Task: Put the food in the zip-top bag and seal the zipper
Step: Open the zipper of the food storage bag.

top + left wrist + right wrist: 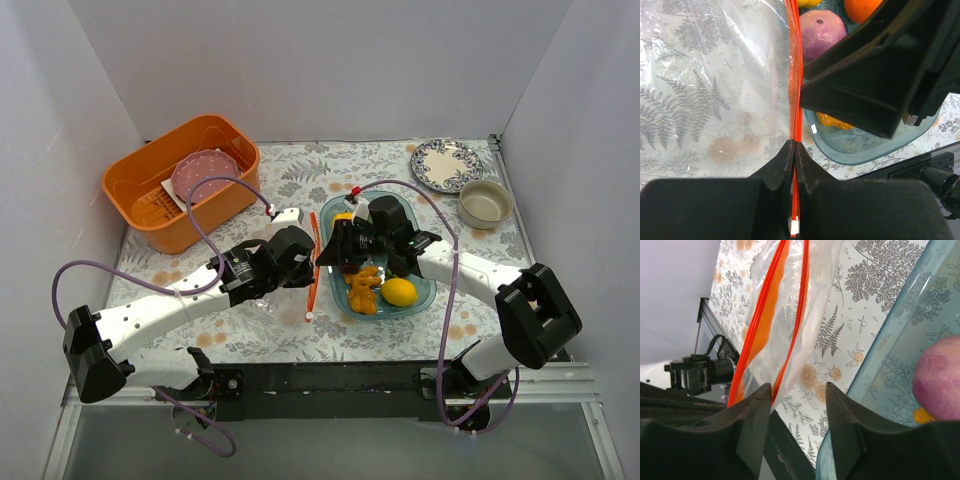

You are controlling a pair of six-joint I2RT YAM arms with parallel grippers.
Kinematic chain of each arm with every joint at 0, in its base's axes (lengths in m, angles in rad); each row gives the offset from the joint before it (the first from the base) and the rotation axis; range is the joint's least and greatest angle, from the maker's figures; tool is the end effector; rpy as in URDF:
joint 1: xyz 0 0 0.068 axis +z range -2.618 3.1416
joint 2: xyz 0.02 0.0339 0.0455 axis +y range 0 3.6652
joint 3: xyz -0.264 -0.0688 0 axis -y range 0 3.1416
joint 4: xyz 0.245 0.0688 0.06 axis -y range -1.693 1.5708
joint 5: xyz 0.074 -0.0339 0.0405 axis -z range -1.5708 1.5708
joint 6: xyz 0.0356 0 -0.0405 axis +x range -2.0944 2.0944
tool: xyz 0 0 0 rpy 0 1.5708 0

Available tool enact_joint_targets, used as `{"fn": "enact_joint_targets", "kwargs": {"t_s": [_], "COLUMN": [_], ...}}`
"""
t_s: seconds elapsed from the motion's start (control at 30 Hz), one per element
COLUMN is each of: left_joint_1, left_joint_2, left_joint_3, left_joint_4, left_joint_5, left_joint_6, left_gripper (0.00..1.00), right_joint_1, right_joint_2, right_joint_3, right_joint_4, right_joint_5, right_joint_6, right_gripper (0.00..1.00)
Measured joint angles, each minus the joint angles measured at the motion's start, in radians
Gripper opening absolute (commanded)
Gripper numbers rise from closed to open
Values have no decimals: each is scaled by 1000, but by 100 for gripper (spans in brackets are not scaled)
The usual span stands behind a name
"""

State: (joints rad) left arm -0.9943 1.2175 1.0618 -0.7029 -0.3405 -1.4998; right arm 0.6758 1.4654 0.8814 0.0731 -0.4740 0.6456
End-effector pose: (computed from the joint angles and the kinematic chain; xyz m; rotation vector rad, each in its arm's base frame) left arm 0.1464 -0.2034 0.3011 -0.7807 2.3828 -0.7455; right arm 0.2410 0.2140 0.2393 -0.3551 2.2625 1.2477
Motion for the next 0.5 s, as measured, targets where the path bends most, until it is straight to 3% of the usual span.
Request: {"fn": "enact_joint_targets", "kwargs": {"t_s": [0.1, 0.3, 0.5], "left_joint_1": [0, -1, -3], "left_joint_2": [0, 0, 10], "left_joint_3": [0, 0, 24], "left_joint_4": [0, -1, -92], "left_joint_5": [0, -8, -103], "left_joint_6": [0, -2, -38], "left_gripper": [0, 0, 0], "right_joint_1": [5, 20, 48], "right_joint_2": [27, 66, 63], "right_joint_3": [15, 32, 33], "right_joint_4": [13, 24, -2], "right_joint_5": [-5, -6, 57], "right_joint_6": [6, 8, 10], "right_gripper": [41, 4, 1]}}
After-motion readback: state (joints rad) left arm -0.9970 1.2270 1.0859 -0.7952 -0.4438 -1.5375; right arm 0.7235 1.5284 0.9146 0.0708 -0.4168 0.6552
